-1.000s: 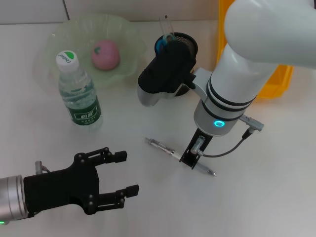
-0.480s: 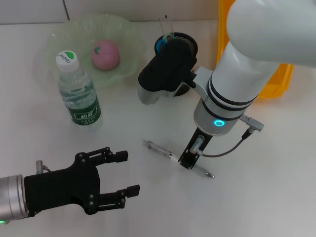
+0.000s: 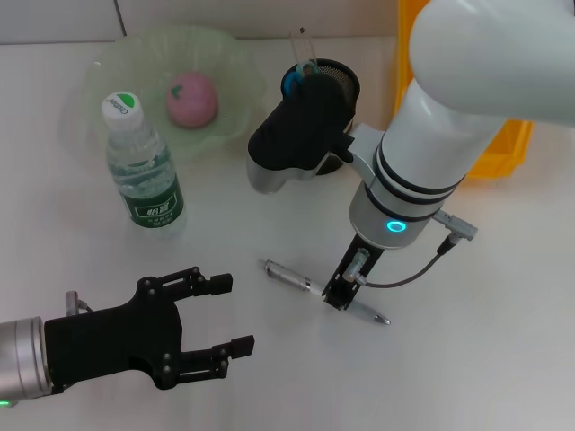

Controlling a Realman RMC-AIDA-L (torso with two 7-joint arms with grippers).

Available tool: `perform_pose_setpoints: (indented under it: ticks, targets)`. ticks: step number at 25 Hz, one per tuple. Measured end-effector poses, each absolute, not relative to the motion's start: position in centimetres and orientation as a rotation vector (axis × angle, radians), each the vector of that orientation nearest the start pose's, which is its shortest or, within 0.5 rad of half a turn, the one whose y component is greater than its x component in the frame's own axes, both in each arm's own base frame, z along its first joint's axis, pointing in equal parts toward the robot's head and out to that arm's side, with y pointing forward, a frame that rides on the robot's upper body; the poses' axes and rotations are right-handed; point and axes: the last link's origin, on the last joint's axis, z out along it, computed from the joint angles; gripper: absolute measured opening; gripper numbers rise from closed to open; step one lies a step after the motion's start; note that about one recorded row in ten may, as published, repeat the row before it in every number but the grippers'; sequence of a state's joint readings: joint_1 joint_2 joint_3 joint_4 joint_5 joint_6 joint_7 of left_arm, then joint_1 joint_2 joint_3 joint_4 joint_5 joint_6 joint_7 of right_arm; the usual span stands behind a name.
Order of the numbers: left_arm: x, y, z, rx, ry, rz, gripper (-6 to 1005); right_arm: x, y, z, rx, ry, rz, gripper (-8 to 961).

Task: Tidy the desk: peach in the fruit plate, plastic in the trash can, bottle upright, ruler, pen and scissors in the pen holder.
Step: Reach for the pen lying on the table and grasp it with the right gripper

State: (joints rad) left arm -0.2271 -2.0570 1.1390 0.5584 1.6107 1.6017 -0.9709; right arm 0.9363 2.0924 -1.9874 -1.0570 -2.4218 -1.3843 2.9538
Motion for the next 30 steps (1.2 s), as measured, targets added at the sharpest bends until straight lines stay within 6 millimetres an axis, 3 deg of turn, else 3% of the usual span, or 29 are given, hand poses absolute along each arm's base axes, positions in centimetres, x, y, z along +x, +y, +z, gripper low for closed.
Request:
perform_pose_setpoints:
  ticks: [30]
  targets:
    - [-29.92,22.79,-3.84,-2.791,-0.394,-0.841,783,11.71,32.14,-12.41,-2.706,0.691,-0.925,226]
